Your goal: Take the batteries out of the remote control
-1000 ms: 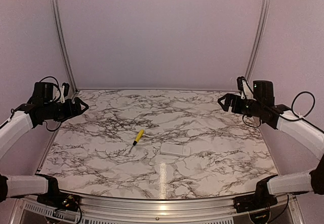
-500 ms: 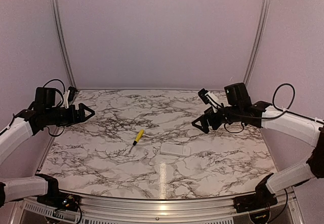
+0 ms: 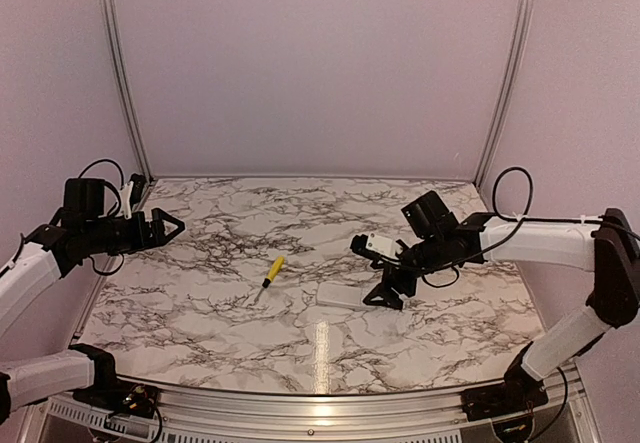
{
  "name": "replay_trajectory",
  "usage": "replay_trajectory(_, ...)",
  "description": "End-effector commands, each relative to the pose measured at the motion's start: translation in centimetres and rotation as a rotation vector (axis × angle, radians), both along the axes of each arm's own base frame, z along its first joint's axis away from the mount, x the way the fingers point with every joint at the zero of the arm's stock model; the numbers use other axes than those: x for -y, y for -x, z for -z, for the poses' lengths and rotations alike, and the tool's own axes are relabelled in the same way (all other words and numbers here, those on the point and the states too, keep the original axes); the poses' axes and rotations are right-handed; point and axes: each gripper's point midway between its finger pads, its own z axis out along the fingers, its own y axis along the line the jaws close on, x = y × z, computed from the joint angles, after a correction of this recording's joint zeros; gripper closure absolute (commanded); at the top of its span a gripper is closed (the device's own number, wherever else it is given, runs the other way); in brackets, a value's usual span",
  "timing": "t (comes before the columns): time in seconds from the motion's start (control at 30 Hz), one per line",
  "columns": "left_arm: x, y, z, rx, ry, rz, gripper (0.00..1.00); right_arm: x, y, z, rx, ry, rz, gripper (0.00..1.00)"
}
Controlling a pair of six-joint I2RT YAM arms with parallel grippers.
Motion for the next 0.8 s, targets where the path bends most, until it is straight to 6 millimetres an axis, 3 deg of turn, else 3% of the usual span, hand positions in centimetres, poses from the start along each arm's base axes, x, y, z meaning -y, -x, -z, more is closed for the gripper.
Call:
replay_trajectory(0.0,0.0,0.3,0.1,0.016,-0.006,0.001,0.01,-0.1,0.7,1.7,-0.035,0.079,-0.1,0.02)
replay_trajectory(0.37,-0.1,0.3,0.2,0.028,-0.009,-0.005,0.01,-0.1,0.0,5.5,-0.031,0.199,-0.117,0.02)
replay_trajectory(0.77,-0.3,0.0,0.9,0.01,-0.034,-0.005,0.01,-0.3,-2.3,6.8,0.039,0.24,-0.071,0.02)
